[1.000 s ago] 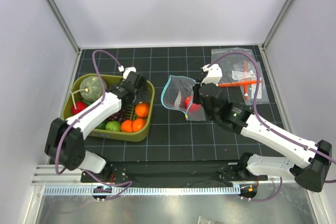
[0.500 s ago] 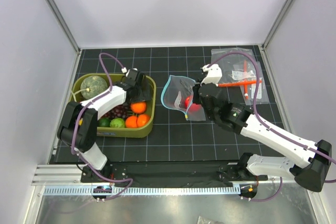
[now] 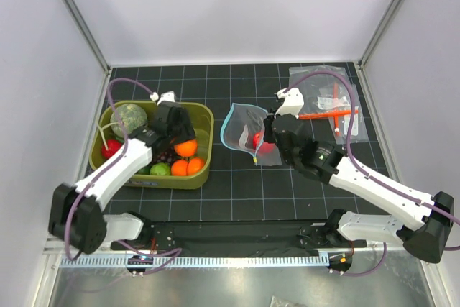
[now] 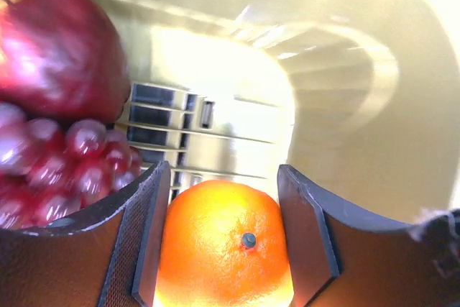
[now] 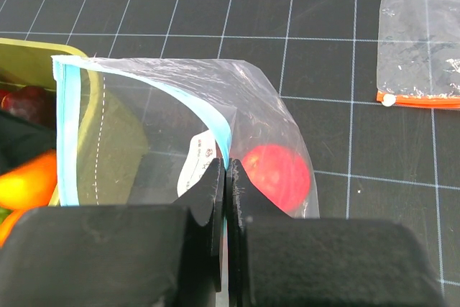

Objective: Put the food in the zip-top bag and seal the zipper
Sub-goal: Pick up the fake fruit from the bin, then place the fake fruit in the zipper food storage bag.

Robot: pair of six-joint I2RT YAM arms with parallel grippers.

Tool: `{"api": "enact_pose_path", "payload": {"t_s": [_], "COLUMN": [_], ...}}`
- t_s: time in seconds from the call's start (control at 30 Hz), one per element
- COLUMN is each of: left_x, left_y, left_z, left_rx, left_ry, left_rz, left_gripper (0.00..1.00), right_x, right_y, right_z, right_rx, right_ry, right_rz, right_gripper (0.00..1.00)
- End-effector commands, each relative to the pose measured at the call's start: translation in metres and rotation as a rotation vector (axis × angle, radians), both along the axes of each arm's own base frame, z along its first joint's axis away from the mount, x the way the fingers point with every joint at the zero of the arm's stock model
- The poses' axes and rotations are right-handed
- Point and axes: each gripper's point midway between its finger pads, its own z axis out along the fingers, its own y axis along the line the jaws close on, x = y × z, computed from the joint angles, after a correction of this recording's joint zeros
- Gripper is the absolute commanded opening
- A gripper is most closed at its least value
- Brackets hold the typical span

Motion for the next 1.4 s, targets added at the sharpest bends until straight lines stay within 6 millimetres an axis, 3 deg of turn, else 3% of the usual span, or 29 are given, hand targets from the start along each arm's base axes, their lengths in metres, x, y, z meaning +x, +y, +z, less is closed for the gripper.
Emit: {"api": "enact_pose_path", "payload": {"t_s": [0.0, 0.03, 0.07, 0.1, 0.23, 0.47, 0.87, 1.03, 1.2, 1.27, 1.3, 1.37], "left_x": [-0.004, -0.008, -0.008, -0.012, -0.022, -0.033, -0.038, -0.032, -0.024, -0.021, -0.019, -0.017], "left_y": [-0.001, 0.0, 0.001, 0.002, 0.003, -0.016, -0.019, -0.037, -0.058, -0.072, -0.077, -0.098], "left_z": [0.052, 0.064, 0.06, 0.074, 0.09, 0.12, 0.129, 0.15, 0.177, 0.174, 0.183, 0.175], "left_rx": [-0.064, -0.086, -0.082, -0.101, -0.147, -0.268, -0.318, -0.393, -0.413, -0.394, -0.397, -0.372], "left_ry": [-0.184, -0.232, -0.23, -0.273, -0.337, -0.436, -0.454, -0.445, -0.465, -0.451, -0.465, -0.443], "left_rz": [0.017, 0.016, 0.022, 0.021, 0.01, -0.088, -0.087, -0.122, -0.157, -0.169, -0.173, -0.196], "left_gripper": [0.25, 0.23, 0.23, 0.23, 0.22, 0.23, 0.24, 0.23, 0.22, 0.21, 0.21, 0.21], "right_x": [0.001, 0.002, 0.001, 0.001, 0.002, 0.002, 0.003, 0.002, -0.004, -0.006, -0.006, -0.008], "right_y": [0.001, 0.0, 0.001, 0.001, 0.003, 0.009, 0.041, 0.053, 0.055, 0.053, 0.051, 0.048], "right_z": [0.016, 0.016, 0.016, 0.015, 0.014, 0.011, -0.013, -0.021, -0.013, -0.01, -0.008, -0.003], "right_rx": [0.055, 0.055, 0.057, 0.054, 0.053, 0.056, 0.047, 0.059, 0.105, 0.118, 0.127, 0.142], "right_ry": [-0.041, -0.043, -0.042, -0.04, -0.038, -0.028, 0.057, 0.092, 0.094, 0.088, 0.083, 0.07], "right_rz": [-0.012, -0.013, -0.01, -0.008, -0.002, 0.02, 0.117, 0.152, 0.175, 0.172, 0.167, 0.163], "right_gripper": [0.04, 0.04, 0.04, 0.04, 0.04, 0.04, 0.04, 0.03, 0.03, 0.03, 0.03, 0.03]}}
